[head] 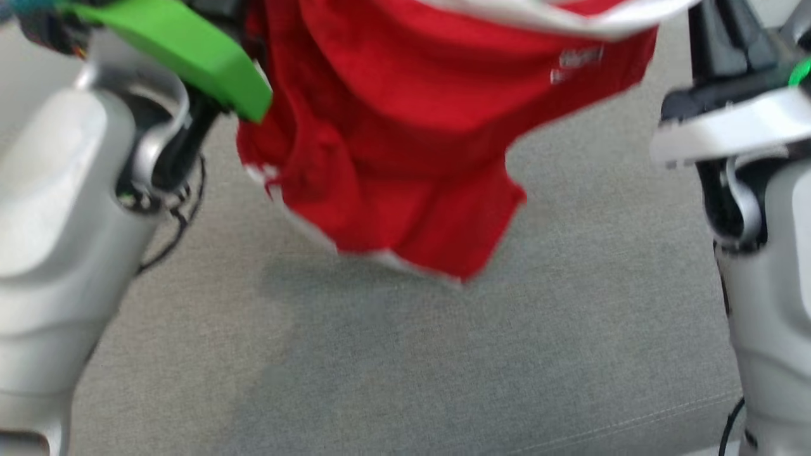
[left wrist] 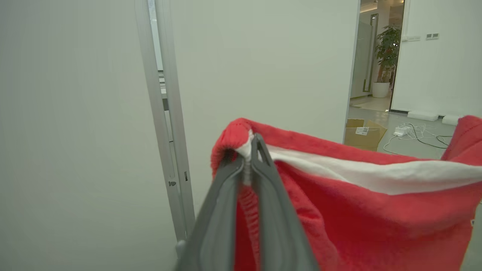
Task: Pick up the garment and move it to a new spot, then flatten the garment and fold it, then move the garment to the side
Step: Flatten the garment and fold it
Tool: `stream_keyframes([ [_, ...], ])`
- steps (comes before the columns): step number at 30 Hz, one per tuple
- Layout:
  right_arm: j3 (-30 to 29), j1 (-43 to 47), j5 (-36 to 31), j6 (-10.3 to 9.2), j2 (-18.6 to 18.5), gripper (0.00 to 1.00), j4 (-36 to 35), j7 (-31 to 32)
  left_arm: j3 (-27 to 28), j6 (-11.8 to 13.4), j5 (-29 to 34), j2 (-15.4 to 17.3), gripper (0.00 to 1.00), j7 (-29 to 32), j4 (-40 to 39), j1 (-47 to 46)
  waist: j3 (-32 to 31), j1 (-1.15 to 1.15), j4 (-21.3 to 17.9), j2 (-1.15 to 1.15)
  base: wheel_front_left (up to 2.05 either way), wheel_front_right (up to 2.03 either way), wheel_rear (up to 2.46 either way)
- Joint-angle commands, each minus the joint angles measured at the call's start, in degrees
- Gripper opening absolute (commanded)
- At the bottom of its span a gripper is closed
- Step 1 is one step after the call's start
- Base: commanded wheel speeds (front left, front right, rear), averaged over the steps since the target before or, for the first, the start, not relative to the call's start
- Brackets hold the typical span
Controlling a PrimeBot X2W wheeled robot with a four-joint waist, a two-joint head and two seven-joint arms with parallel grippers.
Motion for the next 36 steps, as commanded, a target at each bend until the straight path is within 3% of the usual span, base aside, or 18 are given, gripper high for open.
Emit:
stream_keyframes([
  [1,0.4,-6.3,-1.0,-0.02,0.5,0.0,3.3,-2.1,0.9,-0.7,1.7,-0.4,0.0,-1.2,2.9,-5.2,10.2,0.0,-3.2,0.0,0.0,0.0,0.0],
  [4,-0.3,-18.2,-4.9,-0.04,2.1,0.0,12.6,-7.0,2.4,-1.3,3.8,-2.7,0.0,-4.9,10.9,-14.0,15.0,0.0,-4.0,0.0,0.0,0.0,0.0],
  [8,-1.5,-27.2,-8.9,-0.04,5.2,0.0,24.2,-12.5,2.1,-2.3,6.2,-4.9,0.0,-9.6,20.4,-20.9,20.3,0.0,-4.5,0.0,0.0,0.0,0.0],
  [15,0.9,-27.9,-9.4,-0.04,7.3,0.0,39.4,-15.8,1.0,-5.4,5.5,-8.1,0.0,-16.2,33.5,-17.8,26.3,0.0,-4.7,0.0,0.0,0.0,0.0],
  [23,-0.4,-16.3,-6.4,-0.05,7.3,0.0,30.2,-15.9,2.1,-8.5,2.6,-10.6,0.0,-21.9,34.7,-7.2,25.0,0.0,-4.0,0.0,0.0,0.0,0.0],
  [36,-7.7,11.2,-5.5,-0.05,7.3,0.0,10.4,-15.8,8.6,-7.5,6.1,-12.4,0.0,-22.2,11.1,20.7,12.2,0.0,-0.5,0.0,0.0,0.0,0.0],
])
